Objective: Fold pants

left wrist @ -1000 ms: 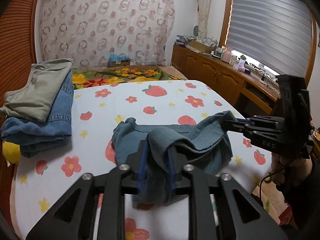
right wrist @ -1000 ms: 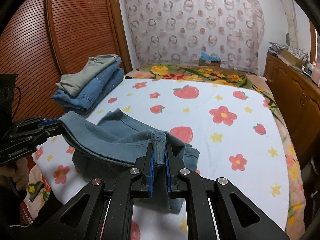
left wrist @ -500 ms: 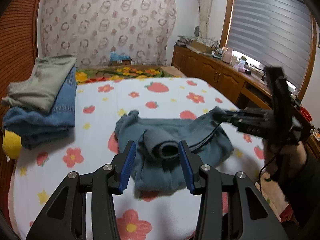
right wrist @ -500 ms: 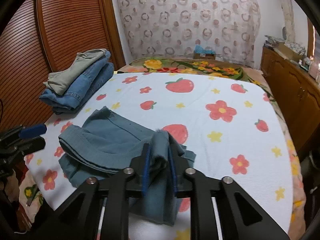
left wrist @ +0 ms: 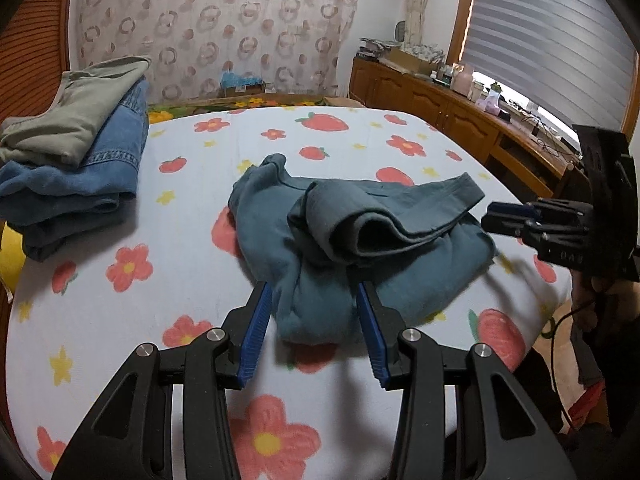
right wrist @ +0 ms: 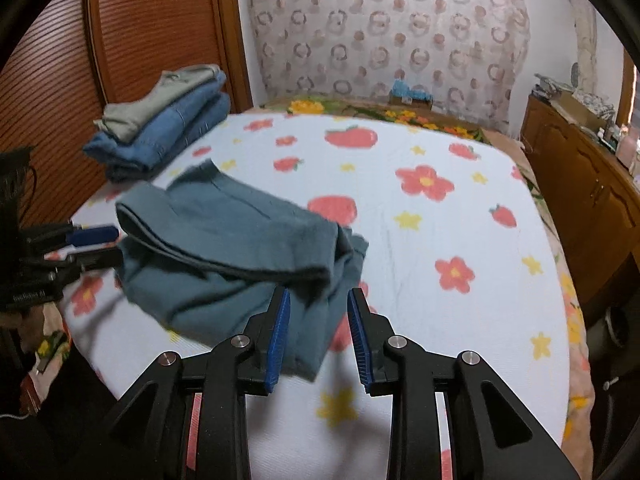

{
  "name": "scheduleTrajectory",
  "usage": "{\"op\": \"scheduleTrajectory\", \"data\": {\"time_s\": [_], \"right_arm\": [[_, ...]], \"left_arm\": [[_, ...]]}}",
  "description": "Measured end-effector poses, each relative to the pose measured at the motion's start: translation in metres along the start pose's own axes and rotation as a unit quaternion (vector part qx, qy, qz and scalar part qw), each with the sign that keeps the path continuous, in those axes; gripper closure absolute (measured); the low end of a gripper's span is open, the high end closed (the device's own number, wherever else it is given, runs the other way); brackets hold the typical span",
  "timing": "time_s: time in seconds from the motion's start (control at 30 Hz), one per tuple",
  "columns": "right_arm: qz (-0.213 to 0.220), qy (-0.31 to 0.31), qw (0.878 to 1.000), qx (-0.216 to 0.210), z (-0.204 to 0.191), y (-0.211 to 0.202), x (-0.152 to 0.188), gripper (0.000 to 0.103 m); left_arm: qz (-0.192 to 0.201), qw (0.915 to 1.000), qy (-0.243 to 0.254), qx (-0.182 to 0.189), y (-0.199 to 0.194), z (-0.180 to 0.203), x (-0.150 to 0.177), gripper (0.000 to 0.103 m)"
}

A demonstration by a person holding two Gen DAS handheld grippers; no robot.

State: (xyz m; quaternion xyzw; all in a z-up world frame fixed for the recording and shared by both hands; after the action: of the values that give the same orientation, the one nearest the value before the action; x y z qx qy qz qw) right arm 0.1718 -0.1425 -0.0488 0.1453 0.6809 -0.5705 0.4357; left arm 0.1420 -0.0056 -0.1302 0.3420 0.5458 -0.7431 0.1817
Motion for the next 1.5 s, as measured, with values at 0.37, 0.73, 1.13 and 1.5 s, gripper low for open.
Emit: {"op": "scheduleTrajectory", "data": {"time_s": [0.37,0.73,1.13,1.5], "right_arm": [[-0.033,-0.032,0.999,-0.011,-0.01,0.016,-0.013,0.072],[-0.019,-0.016,0.999,0.02,0.002,0.042,-0.053,0.072],[0.012,0.009,1.0,0.017,0.005,0.024,-0.052,0.072],[-0.03,0.003,0.999,-0.014,0.009,0.061,-0.06,0.072]], "left_arm": [[-0.002,0.9999,0.017,-0.004,0.023,-0.003,-0.029,0.058],[0.013,0.9994,-0.015,-0.027,0.025,-0.027,-0.049,0.058],[0.017,0.9996,-0.016,-0.014,0.016,-0.024,-0.038,0.058],[0.005,0.9999,-0.008,-0.009,0.013,-0.016,-0.027,0.058]]}}
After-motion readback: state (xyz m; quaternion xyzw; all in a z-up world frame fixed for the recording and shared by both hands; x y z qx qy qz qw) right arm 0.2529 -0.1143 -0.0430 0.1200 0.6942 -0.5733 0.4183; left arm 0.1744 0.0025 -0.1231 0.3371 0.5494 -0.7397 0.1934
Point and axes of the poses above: each gripper's, at about its wrist camera, not at the fingertips, and y roughly the way its jaws point, z to its right, x to its underside, the point moved 5 cm from there along y, roughly the way its jaws point, and after that the axes turned 4 degrees about x, right-handed, at the moved point
